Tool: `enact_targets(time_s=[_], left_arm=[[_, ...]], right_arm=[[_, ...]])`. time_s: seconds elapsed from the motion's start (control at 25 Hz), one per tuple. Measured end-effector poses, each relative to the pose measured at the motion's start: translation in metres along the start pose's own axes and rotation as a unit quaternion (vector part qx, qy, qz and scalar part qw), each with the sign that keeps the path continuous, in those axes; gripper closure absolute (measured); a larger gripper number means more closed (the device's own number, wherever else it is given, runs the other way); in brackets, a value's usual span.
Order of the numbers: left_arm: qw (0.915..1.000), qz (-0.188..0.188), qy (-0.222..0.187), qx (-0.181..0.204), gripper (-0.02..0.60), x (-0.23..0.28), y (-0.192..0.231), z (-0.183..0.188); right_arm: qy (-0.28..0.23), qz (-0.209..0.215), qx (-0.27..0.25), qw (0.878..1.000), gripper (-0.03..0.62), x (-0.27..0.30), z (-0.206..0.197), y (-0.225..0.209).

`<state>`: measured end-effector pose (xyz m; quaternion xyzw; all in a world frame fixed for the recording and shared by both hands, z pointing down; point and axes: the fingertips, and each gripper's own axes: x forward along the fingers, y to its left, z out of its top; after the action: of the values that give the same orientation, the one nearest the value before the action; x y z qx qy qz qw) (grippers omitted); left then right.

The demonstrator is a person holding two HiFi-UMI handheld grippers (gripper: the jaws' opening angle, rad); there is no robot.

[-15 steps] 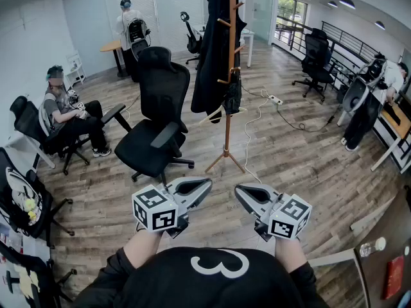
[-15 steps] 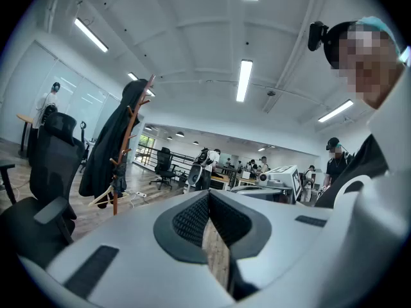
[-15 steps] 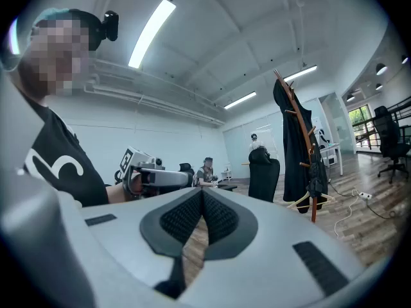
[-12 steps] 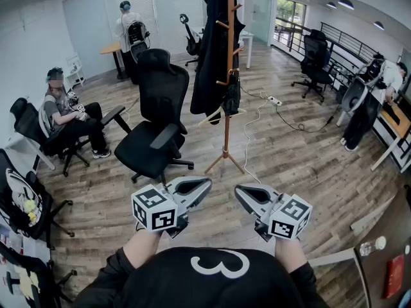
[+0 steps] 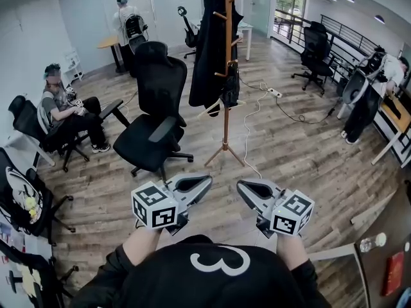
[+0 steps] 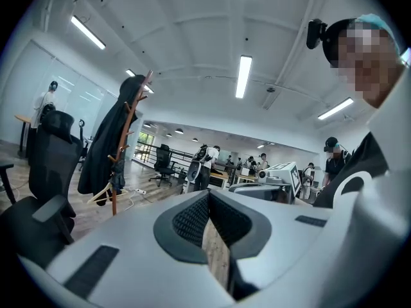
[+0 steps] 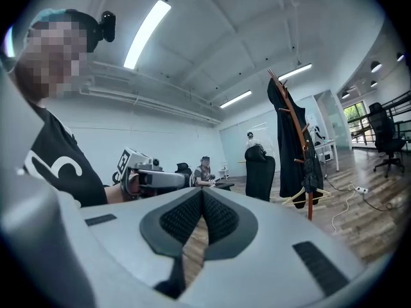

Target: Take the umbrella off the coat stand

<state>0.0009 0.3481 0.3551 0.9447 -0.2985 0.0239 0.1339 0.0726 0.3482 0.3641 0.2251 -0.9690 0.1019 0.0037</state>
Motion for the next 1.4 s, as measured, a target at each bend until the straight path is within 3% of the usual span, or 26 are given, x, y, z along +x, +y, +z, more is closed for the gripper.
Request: enact_targets(time_s=[0.32, 0.76, 1.08, 1.4], left_arm=[[0.9999, -0.003, 0.007, -0.011, 0.566, 0.011, 0.014, -0.003], [0.9995, -0.029, 0.006, -0.011, 0.566, 0.05, 0.048, -0.003], [0.999, -0.038, 0.01, -0.021, 0.566, 0.081, 0.095, -0.009], [0.9985, -0.041, 0.015, -0.033, 0.566, 0.116, 0.167, 0.016]], right_arm=[[0.012, -0.007, 0.056, 0.998, 0.568, 0.008, -0.016, -0.02], [0.0, -0.046, 0.058, 0.997, 0.568, 0.011, -0.016, -0.071], [0.007, -0.071, 0.067, 0.995, 0.568, 0.034, -0.025, -0.124], [0.029, -0.081, 0.057, 0.995, 0.568, 0.079, -0.01, -0.191]])
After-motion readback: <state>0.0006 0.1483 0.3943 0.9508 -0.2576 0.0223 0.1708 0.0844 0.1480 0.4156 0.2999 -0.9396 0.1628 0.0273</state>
